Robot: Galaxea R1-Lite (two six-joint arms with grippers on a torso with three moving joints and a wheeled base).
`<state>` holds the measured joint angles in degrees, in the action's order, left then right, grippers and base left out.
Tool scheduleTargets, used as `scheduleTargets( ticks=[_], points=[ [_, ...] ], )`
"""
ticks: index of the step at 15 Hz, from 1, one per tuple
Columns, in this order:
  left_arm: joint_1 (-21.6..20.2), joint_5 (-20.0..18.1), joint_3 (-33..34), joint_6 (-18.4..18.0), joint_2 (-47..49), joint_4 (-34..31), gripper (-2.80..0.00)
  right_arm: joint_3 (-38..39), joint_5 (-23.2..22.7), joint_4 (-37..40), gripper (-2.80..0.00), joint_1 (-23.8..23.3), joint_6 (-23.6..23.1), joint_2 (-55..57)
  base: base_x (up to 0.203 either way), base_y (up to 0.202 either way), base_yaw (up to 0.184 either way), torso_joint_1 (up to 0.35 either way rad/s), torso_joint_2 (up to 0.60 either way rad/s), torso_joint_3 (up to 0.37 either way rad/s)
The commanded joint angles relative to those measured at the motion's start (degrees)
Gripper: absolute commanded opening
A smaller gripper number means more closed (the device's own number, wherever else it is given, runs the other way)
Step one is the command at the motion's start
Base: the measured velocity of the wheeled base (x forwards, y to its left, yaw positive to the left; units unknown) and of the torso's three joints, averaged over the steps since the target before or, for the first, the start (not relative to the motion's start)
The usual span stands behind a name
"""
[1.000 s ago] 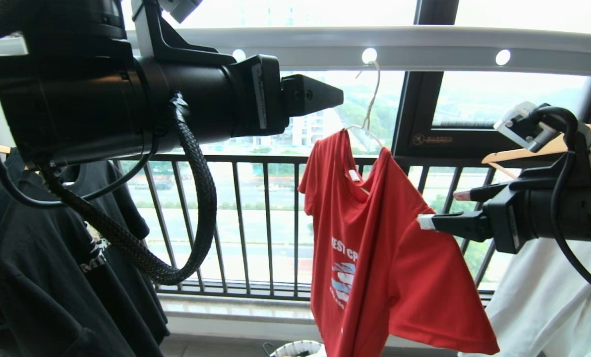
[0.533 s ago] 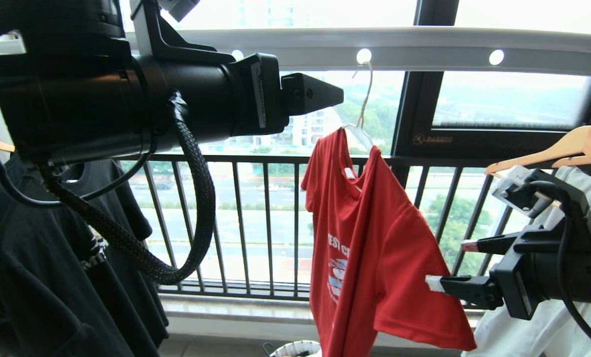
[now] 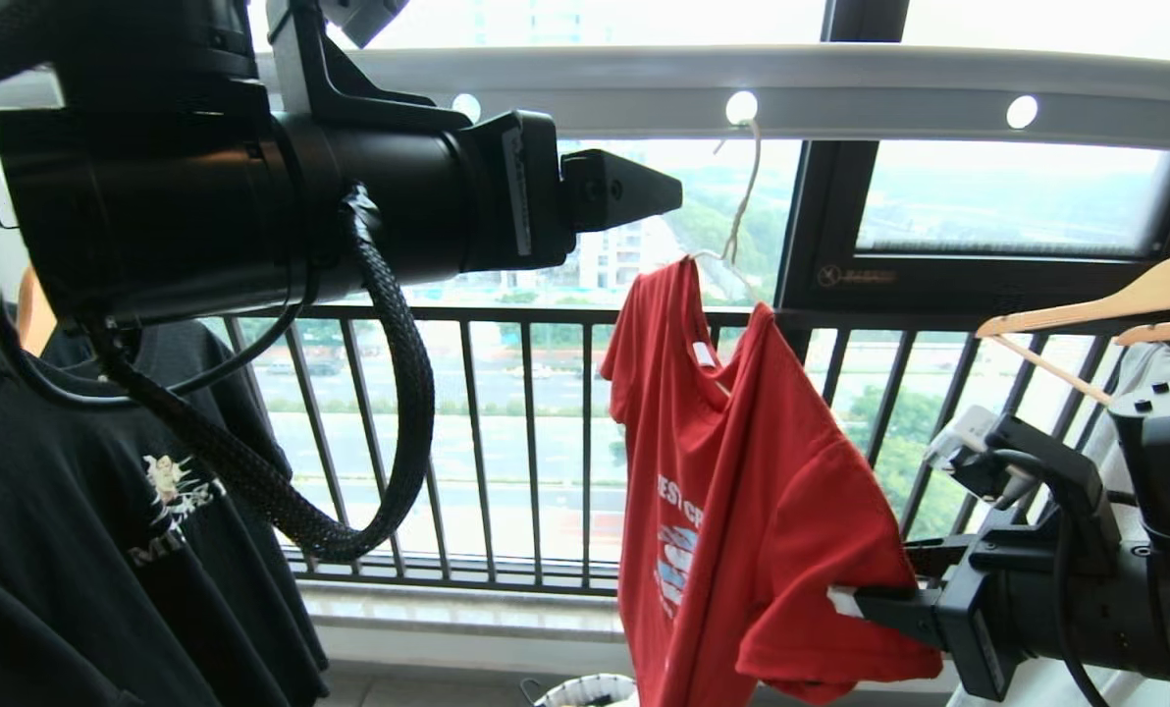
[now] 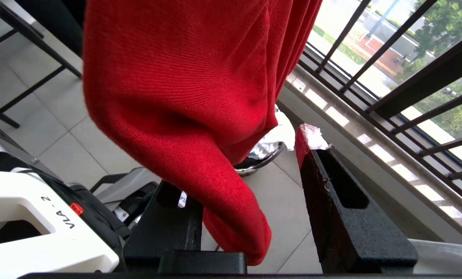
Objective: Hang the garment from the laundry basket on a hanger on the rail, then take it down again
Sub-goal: Take the clothes off the clothes rack
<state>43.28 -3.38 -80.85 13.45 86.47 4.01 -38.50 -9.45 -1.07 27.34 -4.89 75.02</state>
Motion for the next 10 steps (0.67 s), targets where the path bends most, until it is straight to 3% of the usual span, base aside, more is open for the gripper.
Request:
scheduleTargets(
  ticks=[1,2,3,10],
  points=[
    [0.0,-0.1,-0.3,0.0,0.3,-0.9,0.0,1.2,0.0,0.0,-2.8,0.1,0.4,-0.2,0.0,0.0,0.0,0.0,0.0,0.0],
    [0.0,-0.1,-0.7,0.1,0.3,-2.0,-1.2,1.9,0.0,0.0,-2.8,0.1,0.4,-0.5,0.0,0.0,0.0,0.0,0.0,0.0],
    [0.0,-0.1,-1.1,0.3,0.4,-2.4,-2.8,2.4,0.0,0.0,-2.8,0.1,0.4,-0.9,0.0,0.0,0.0,0.0,0.0,0.0],
    [0.0,-0.1,-1.2,0.4,-0.1,-2.5,-2.8,7.1,0.8,0.3,-2.8,0.1,1.7,-2.9,0.0,0.0,0.0,0.0,0.0,0.0]
  ],
)
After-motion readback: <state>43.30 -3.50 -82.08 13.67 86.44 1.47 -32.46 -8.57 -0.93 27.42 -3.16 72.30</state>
